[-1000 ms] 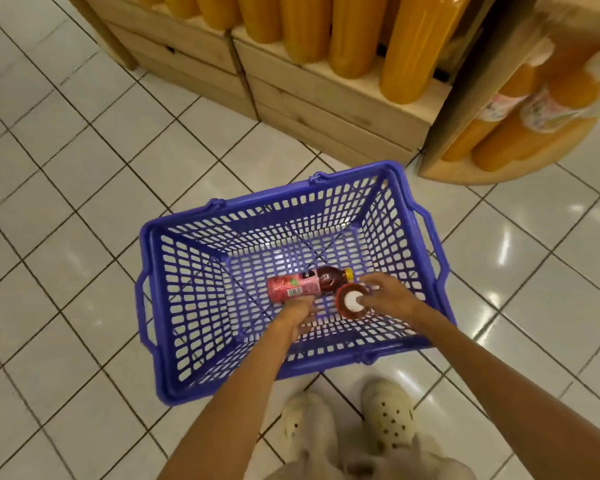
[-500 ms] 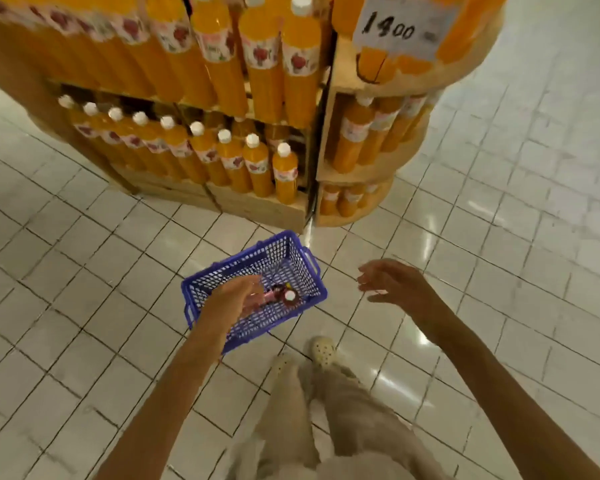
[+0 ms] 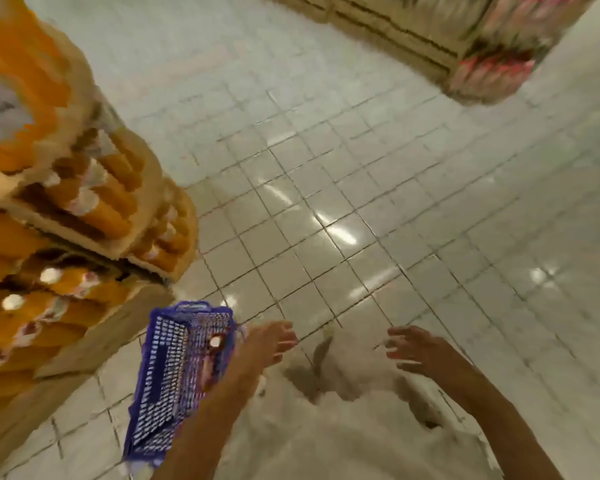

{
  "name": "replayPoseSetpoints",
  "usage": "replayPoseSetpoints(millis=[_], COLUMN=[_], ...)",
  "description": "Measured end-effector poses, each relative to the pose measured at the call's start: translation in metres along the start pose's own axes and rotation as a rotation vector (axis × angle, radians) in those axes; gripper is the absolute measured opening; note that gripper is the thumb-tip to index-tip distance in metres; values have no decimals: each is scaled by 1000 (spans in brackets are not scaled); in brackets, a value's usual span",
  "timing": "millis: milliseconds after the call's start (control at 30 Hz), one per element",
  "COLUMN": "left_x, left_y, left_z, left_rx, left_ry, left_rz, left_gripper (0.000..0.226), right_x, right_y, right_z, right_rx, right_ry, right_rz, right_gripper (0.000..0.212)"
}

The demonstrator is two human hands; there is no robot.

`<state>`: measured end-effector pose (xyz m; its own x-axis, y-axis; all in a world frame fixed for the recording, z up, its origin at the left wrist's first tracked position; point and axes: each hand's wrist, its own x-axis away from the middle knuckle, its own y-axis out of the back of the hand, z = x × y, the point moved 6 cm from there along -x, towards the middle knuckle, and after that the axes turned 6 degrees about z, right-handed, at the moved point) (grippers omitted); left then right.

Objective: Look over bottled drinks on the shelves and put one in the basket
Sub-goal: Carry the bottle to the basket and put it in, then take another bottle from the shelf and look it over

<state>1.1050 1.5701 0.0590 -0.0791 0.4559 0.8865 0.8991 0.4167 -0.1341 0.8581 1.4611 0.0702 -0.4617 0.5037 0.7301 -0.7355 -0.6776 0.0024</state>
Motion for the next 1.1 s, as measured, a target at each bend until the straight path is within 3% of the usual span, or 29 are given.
replayPoseSetpoints(millis=[100,167,367,533,633,767,933,1100], left_x=[-17,-28,-53,-68,-87,-127,-174,-172], left_y=[-84,-143,-293,-402,-461,-553,-719,-902], left_z=[-22,-35,-55,-83,-106,-142,-156,-130], left_rx=[-268,-393,-732,-825,-908,-1031,-1041,-1267], left_ry=[-25,-15,19,-5,-31,-57,37,100], left_rz=[173,334,509,612,597,611,620,860], left_gripper=[25,26,28,37,27,33,31,25], right_x=[41,63,97,107,113,117,142,188], right_y=[62,93,167,249,310,402,506,597], right_z=[-73,-103,-124,-106,-100,-109,-147,-178], right_rx=[-161,-229,-506,-618,-694,-829,-1016,-1254], right_ry=[-89,-118,-32,58,106,117,21,-11], right_rz=[-326,-456,-664,-694,-741,-838,-997,-1223], right_gripper=[16,13,13,11,9,10,16,22])
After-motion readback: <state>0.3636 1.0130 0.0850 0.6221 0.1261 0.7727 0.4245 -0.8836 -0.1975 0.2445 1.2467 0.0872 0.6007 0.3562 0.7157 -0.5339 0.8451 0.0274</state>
